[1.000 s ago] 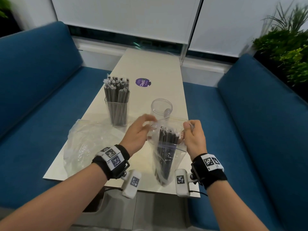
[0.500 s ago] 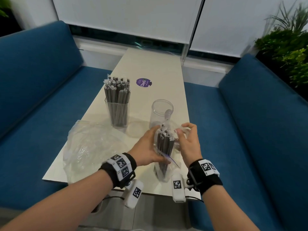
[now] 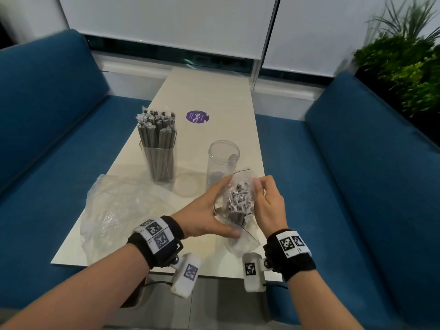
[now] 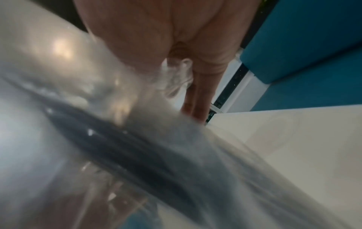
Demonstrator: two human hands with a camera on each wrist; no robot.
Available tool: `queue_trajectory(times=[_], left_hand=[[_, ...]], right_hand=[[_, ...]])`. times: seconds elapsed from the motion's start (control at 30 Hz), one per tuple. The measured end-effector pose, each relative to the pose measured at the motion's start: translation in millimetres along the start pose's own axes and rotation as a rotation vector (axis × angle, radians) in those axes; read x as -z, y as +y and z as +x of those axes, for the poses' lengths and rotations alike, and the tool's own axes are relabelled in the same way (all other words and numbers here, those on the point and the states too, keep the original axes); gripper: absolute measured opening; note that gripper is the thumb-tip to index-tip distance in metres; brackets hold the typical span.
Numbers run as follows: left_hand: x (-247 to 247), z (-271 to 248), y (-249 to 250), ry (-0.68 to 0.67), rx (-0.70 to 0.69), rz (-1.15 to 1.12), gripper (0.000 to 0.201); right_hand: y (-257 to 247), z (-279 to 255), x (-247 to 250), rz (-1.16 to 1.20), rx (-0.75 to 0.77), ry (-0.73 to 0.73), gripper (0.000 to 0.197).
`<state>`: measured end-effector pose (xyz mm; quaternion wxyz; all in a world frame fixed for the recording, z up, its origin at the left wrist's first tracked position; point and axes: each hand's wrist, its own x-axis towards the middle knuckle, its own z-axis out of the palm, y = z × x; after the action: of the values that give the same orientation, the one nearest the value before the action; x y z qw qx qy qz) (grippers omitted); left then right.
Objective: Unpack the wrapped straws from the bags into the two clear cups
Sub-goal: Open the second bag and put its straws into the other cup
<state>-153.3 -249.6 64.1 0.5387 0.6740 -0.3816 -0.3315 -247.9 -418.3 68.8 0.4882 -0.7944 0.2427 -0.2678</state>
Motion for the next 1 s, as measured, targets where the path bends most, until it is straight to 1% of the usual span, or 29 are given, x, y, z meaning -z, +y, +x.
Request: queue_trajectory(times=[0.07, 0.13, 0.17, 0.23, 0.3, 0.37, 0.4, 0.43, 0.47, 0.53, 0.57, 0.6, 0.63, 0.67, 0.7, 0.73, 0.77, 0.8, 0.83, 0.87, 0.9, 0.93, 0.97, 1.0], left_hand=[[-2.7, 1.0, 2.5, 0.084, -0.012, 0.028, 0.125], [-4.2, 0.8, 6.0, 0.156, -0.036, 0.084, 0.120], [-3.5, 1.1, 6.6, 0.158, -0.060, 0.095, 0.116], [-2.1, 0.5, 9.8, 0.096, -0.098, 0.121, 0.111], [-1.8, 1.0, 8.3, 0.050, -0.134, 0.167, 0.113], [-3.6, 1.8, 2.4, 0.063, -0.137, 0.211, 0.113], [-3.3, 2.4, -3.3, 0.090, -0.113, 0.218, 0.108], [-2.7, 3.2, -8.2, 0.121, -0.085, 0.209, 0.100], [-2.3, 3.8, -12.2, 0.158, -0.052, 0.191, 0.090], [-0.8, 6.1, -17.1, 0.232, 0.008, 0.129, 0.071], [0.1, 7.5, -17.8, 0.269, 0.037, 0.088, 0.065], [1.2, 9.2, -18.7, 0.300, 0.065, 0.052, 0.065], [2.2, 10.2, -18.3, 0.318, 0.084, 0.015, 0.067], [2.7, 11.8, -18.9, 0.324, 0.105, -0.013, 0.069], [2.0, 13.5, -18.2, 0.311, 0.122, -0.024, 0.068], [-0.4, 15.5, -18.4, 0.283, 0.136, -0.017, 0.062], [-4.1, 16.8, -18.2, 0.257, 0.155, 0.004, 0.053], [-8.5, 17.7, -17.3, 0.259, 0.171, 0.024, 0.045], [-11.6, 18.9, -17.5, 0.298, 0.188, 0.037, 0.039], [-13.0, 20.1, -16.7, 0.362, 0.208, 0.044, 0.035], [-12.8, 21.3, -14.7, 0.426, 0.228, 0.035, 0.031], [-11.8, 22.7, -12.1, 0.475, 0.241, 0.007, 0.028], [-10.4, 24.1, -8.5, 0.504, 0.238, -0.027, 0.026], [-9.8, 25.7, -3.9, 0.521, 0.230, -0.069, 0.026]], right_hand=[[-1.6, -0.8, -2.4, 0.009, -0.015, 0.061, 0.033], [-2.3, -0.9, -5.7, 0.102, -0.028, 0.053, 0.036], [-4.2, -0.7, -7.2, 0.181, -0.040, 0.036, 0.038], [-4.1, 2.7, -9.1, 0.279, -0.105, 0.009, 0.039], [-0.7, 6.3, -10.6, 0.295, -0.188, -0.027, 0.028], [3.8, 7.8, -14.1, 0.353, -0.269, -0.072, 0.008], [6.2, 8.7, -16.3, 0.366, -0.299, -0.084, 0.002], [8.9, 9.0, -17.9, 0.327, -0.299, -0.087, 0.008], [13.1, 9.6, -17.9, 0.224, -0.262, -0.090, 0.013], [15.0, 7.4, -12.0, 0.036, -0.145, -0.084, 0.015], [16.9, 5.0, -6.7, 0.023, -0.100, -0.096, 0.018], [19.8, 1.2, -0.7, 0.058, -0.084, -0.127, 0.026], [22.0, -3.5, 5.0, 0.109, -0.100, -0.205, 0.037], [25.1, -8.9, 8.1, 0.139, -0.131, -0.316, 0.048], [27.5, -14.6, 8.7, 0.137, -0.151, -0.441, 0.053], [29.1, -19.2, 7.5, 0.111, -0.164, -0.551, 0.054], [29.4, -22.8, 5.7, 0.094, -0.176, -0.630, 0.051], [26.8, -25.5, 4.3, 0.079, -0.189, -0.674, 0.048], [23.5, -27.5, 3.5, 0.089, -0.199, -0.683, 0.048], [22.7, -28.6, 3.6, 0.117, -0.186, -0.665, 0.059], [24.8, -29.3, 4.8, 0.137, -0.171, -0.620, 0.083], [28.5, -29.8, 5.9, 0.123, -0.178, -0.571, 0.112], [29.6, -31.2, 7.1, 0.069, -0.185, -0.539, 0.136], [29.4, -32.2, 6.9, -0.003, -0.175, -0.535, 0.148]])
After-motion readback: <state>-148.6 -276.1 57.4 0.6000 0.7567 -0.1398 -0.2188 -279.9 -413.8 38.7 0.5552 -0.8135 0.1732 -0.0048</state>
